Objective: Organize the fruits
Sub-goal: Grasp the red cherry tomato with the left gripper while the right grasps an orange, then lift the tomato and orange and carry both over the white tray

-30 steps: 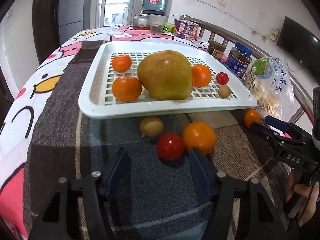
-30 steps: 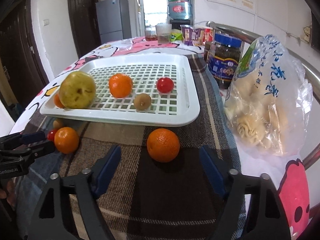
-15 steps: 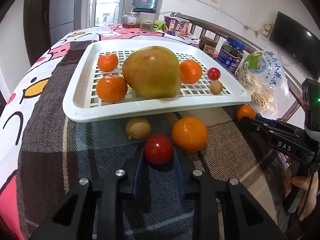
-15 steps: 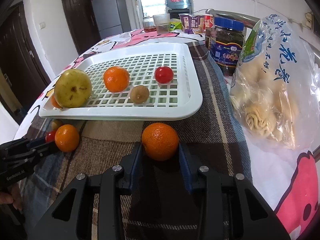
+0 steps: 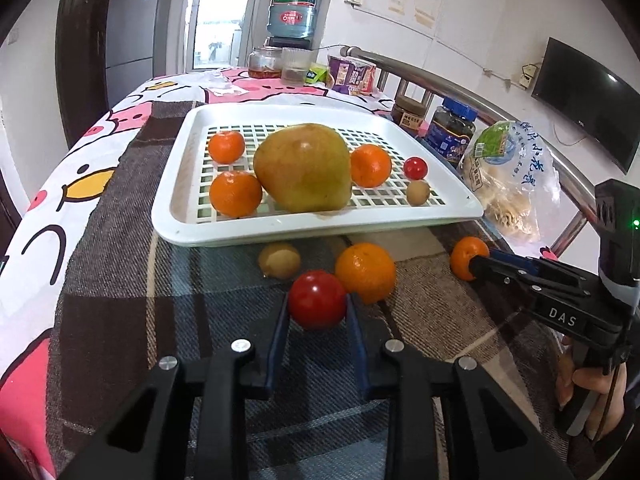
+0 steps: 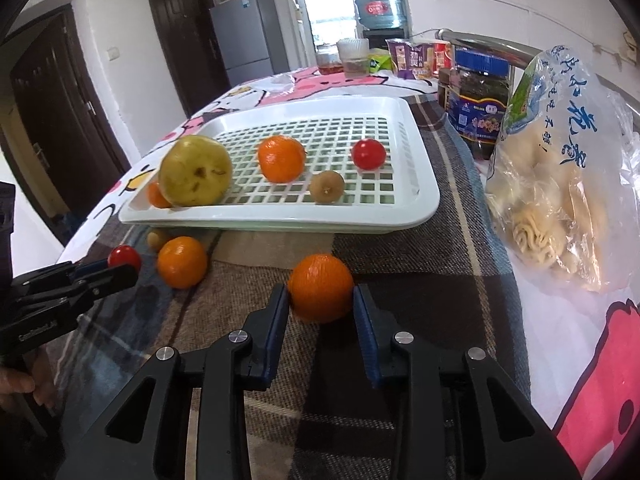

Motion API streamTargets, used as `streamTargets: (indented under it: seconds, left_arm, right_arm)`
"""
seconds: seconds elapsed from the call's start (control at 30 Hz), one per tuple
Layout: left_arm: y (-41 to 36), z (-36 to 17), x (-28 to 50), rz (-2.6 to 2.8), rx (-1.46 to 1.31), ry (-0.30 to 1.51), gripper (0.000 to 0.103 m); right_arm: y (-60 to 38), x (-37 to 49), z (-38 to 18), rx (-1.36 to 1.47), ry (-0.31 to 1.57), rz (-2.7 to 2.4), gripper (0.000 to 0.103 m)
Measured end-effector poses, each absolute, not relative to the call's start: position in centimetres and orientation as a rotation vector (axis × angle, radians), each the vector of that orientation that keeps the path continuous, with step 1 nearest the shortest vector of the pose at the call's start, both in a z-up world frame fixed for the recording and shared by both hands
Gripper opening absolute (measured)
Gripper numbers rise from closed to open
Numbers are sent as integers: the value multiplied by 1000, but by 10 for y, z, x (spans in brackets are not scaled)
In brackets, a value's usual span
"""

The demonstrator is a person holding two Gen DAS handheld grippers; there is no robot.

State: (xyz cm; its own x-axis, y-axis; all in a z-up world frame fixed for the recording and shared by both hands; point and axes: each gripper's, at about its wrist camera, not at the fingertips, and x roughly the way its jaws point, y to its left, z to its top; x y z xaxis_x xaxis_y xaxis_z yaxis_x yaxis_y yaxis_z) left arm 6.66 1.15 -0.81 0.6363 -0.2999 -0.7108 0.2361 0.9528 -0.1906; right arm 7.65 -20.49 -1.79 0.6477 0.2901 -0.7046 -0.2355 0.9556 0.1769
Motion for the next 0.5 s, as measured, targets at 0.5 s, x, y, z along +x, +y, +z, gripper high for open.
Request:
streamTargets:
  seconds: [0.5]
  left_arm:
    - [13,4,62,-271,-59,791,31]
  right_arm:
    - [-200,71,-7,34,784,301,23]
